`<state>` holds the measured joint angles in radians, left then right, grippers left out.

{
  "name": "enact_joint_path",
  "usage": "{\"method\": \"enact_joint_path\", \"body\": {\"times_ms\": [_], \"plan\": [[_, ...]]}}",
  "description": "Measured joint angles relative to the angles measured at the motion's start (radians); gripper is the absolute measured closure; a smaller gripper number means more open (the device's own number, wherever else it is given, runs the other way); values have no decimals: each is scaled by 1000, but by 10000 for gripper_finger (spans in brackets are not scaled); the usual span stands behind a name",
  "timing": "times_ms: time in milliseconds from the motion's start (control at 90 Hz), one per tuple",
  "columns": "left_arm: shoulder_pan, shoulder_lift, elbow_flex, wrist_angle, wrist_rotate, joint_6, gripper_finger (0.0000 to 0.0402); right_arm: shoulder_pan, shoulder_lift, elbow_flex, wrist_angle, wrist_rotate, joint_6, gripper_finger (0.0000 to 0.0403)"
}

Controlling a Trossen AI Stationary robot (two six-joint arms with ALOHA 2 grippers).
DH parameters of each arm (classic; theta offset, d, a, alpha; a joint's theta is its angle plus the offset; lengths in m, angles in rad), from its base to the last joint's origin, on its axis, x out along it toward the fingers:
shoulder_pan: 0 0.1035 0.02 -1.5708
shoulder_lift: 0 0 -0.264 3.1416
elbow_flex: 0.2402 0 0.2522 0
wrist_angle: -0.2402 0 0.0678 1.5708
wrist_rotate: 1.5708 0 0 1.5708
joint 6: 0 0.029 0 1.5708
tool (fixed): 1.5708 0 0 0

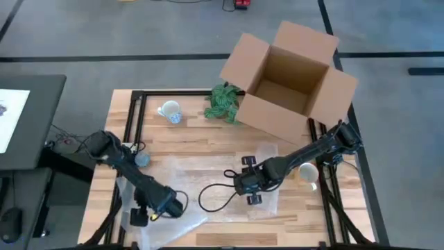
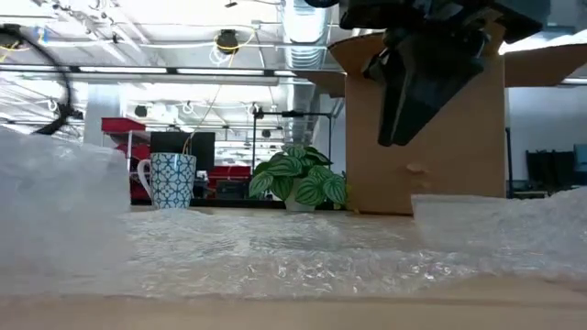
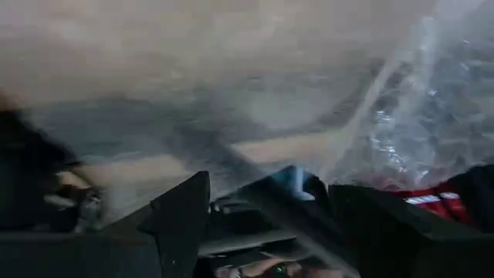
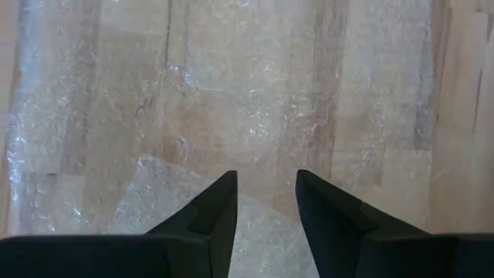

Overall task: Wrap mug
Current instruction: Prepare the bubble wrap

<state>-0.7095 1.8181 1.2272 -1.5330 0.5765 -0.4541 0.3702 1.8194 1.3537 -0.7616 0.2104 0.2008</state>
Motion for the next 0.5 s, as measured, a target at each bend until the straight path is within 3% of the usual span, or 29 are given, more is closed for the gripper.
{"method": "enact_joint_path", "body": {"times_ms": [89,322,411,500], "plan": [[-18,22,17,-35,-9,27,157,0,0,0,4,0,-5,280],[8,-103,83,-38,-291,-62,157,-5,0,0,16,-1,-31,280],[43,-162,127,-38,-456,-117,157,-7,0,0,17,-1,-34,280],[71,-212,146,23,-686,-156,157,-10,0,0,32,0,-34,280]]}}
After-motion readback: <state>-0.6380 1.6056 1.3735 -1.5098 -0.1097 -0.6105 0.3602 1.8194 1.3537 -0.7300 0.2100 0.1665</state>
